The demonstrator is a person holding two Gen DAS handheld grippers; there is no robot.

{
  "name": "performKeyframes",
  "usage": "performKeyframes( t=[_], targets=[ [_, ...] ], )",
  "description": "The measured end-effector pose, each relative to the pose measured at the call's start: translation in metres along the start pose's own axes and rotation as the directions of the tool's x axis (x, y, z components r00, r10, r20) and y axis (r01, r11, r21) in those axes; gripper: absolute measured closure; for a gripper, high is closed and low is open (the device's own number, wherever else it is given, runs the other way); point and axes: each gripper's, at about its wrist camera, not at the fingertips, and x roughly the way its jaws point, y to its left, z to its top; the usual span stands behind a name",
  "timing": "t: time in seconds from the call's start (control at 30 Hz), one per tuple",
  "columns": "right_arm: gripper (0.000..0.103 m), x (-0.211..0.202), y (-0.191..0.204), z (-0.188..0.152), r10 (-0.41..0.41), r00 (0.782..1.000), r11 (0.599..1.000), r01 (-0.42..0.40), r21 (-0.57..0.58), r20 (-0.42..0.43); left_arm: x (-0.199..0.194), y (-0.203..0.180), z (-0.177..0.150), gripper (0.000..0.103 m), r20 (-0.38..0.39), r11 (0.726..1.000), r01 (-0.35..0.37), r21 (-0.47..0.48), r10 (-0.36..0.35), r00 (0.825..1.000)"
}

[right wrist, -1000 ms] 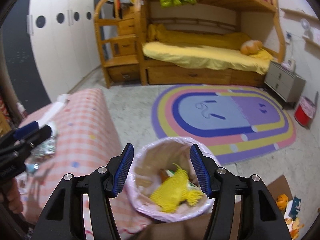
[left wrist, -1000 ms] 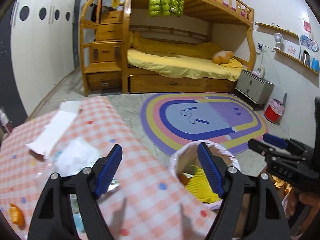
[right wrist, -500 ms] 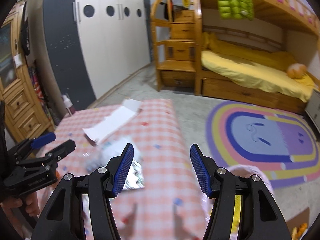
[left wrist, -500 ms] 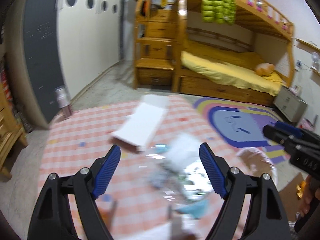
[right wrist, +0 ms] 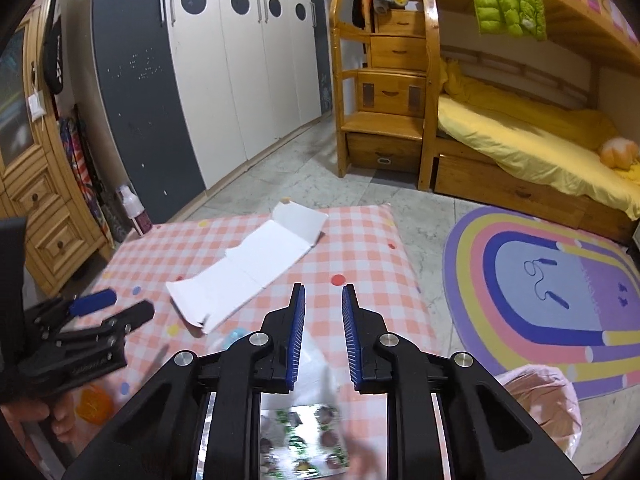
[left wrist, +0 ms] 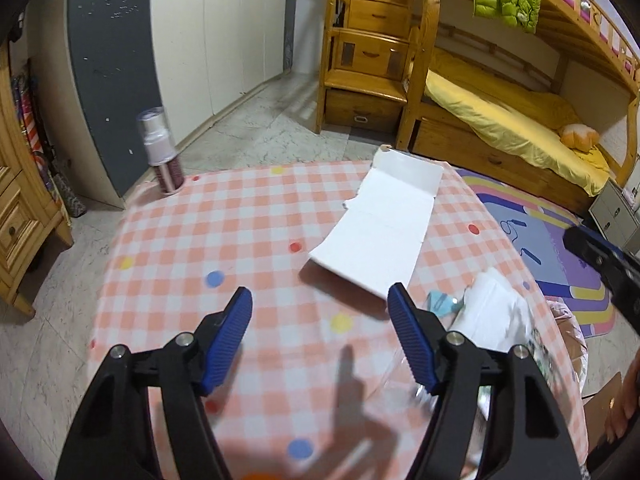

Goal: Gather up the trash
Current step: 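Grasp the white paper sheet with the left gripper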

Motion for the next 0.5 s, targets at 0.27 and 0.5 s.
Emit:
performKeyframes(
  t=[0.27, 0.5],
  targets=[
    [0.083, 0.009, -0.02, -0.003, 0.038, 0.998, 0.997, -0.035, 0.072, -0.043, 0.053, -0.008, 0.015, 0.051, -0.116, 0.997, 0.029, -0.076, -0.038, 0.992],
    [0.083, 0.009, -0.019, -0.005, 0.058, 0.997, 0.997, -0.056, 0.059, -0.046, 0.049, -0.017, 0.016, 0.096, -0.087, 0.995, 0.083, -0.058, -0.088, 0.992]
  ],
)
